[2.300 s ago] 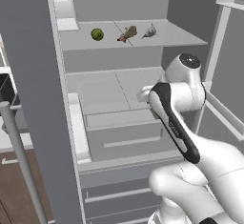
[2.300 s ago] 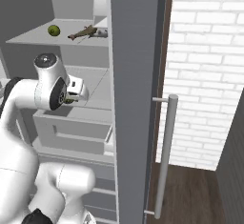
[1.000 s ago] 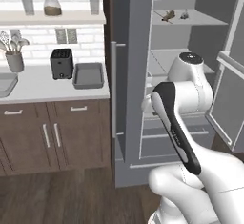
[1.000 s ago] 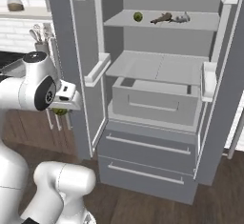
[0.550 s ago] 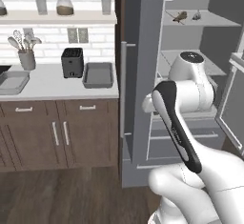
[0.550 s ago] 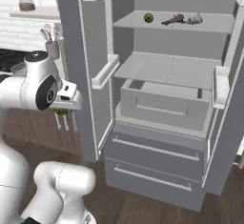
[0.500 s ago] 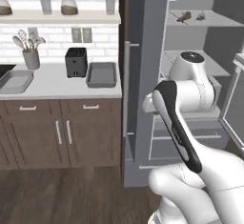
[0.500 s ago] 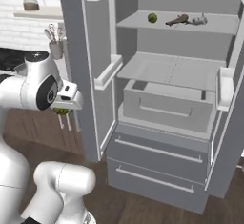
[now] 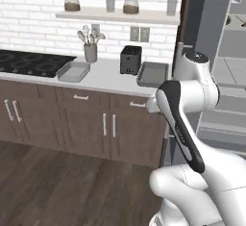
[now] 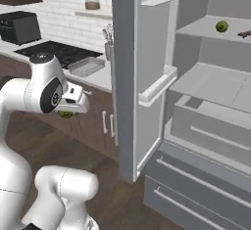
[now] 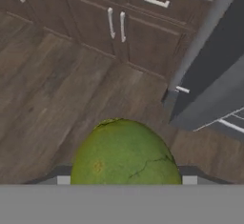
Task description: Place one lime and one fish in each tupperware on the nearby counter, to pack two identical lunches.
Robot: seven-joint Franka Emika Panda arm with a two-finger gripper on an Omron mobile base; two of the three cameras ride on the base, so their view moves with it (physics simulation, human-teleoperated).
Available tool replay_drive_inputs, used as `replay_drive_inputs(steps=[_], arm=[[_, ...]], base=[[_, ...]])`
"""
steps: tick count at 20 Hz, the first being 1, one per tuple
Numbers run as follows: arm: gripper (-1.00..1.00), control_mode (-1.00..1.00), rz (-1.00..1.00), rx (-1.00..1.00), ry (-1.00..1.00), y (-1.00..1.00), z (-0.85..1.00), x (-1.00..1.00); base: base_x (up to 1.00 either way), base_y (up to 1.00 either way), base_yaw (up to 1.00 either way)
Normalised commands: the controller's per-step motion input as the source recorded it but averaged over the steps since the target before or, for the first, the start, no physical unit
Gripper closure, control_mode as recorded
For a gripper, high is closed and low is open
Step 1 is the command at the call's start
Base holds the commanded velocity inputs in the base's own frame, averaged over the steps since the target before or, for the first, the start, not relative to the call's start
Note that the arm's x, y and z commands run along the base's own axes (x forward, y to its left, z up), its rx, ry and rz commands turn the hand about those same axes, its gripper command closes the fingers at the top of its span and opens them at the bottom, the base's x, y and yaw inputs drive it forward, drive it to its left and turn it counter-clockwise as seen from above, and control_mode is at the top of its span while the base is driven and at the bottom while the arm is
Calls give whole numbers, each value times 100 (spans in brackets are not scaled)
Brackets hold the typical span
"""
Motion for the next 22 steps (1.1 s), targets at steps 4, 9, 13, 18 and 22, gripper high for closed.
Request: replay_drive_inputs(steps=[4,9,13,18,22], arm=[[100,100,0,0,0,0,0,0],[100,100,0,0,0,0,0,0],[100,100,0,0,0,0,0,0],[100,100,0,0,0,0,0,0],[100,100,0,0,0,0,0,0]], base=[[21,91,58],[98,89,14],[100,92,0],[19,-24,3],[86,0,6]])
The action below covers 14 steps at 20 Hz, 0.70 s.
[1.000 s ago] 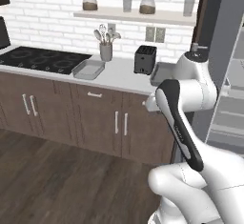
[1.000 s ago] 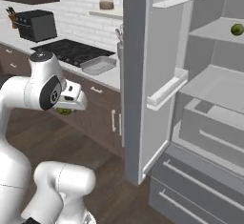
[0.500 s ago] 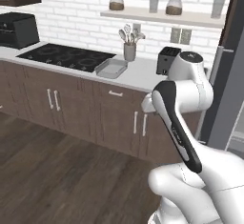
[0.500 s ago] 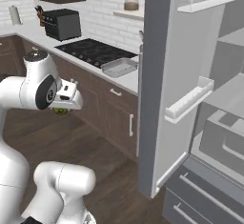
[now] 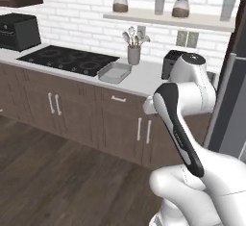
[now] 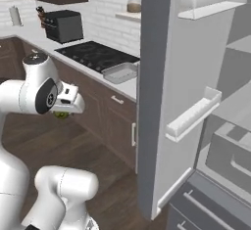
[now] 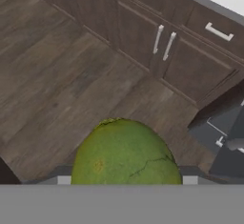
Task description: Place one lime and one fish in each tupperware on the nearby counter, to pack two identical lunches.
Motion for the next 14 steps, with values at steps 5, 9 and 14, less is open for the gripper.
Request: replay_drive_inputs(steps=[5,9,14], arm=[[100,100,0,0,0,0,0,0],[100,100,0,0,0,0,0,0],[100,100,0,0,0,0,0,0]], base=[[75,-9,4],[43,86,-1],[87,100,-14]])
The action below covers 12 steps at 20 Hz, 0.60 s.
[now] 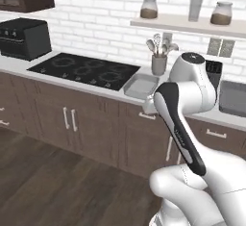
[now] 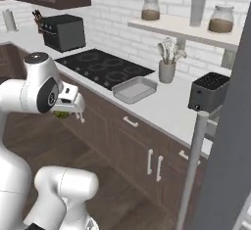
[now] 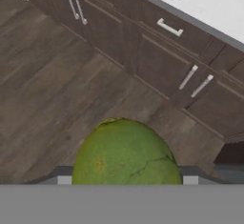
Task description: Place one lime and one fish in each tupperware on the nearby counter, to pack two identical lunches.
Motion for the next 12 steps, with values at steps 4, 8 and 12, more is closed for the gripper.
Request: replay_drive_inputs(steps=[4,8,12], arm=[[100,100,0,0,0,0,0,0],[100,100,0,0,0,0,0,0],[100,100,0,0,0,0,0,0]], base=[[100,74,-36],[96,44,-64],[83,48,-72]])
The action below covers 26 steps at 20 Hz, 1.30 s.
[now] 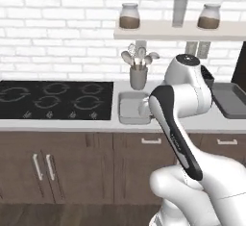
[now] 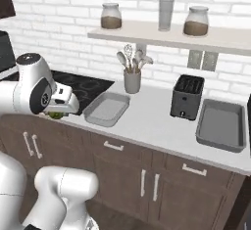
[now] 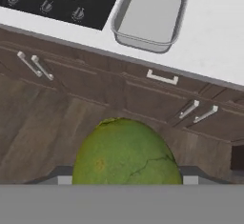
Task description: Place one lime and one fish in each tupperware on the nearby counter, to pack two identical lunches.
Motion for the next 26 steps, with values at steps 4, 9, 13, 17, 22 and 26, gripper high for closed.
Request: replay_drive_inputs(steps=[4,9,13,17,22,26], arm=[[100,100,0,0,0,0,0,0],[100,100,0,0,0,0,0,0],[100,100,0,0,0,0,0,0],[100,100,0,0,0,0,0,0],[100,-100,-1,-1,6,34,-97,41],[100,-100,0,0,6,18,-100,67]], base=[[51,66,-70],[37,70,-54],[83,5,-27],[62,7,-5],[0,0,0],[0,0,0]])
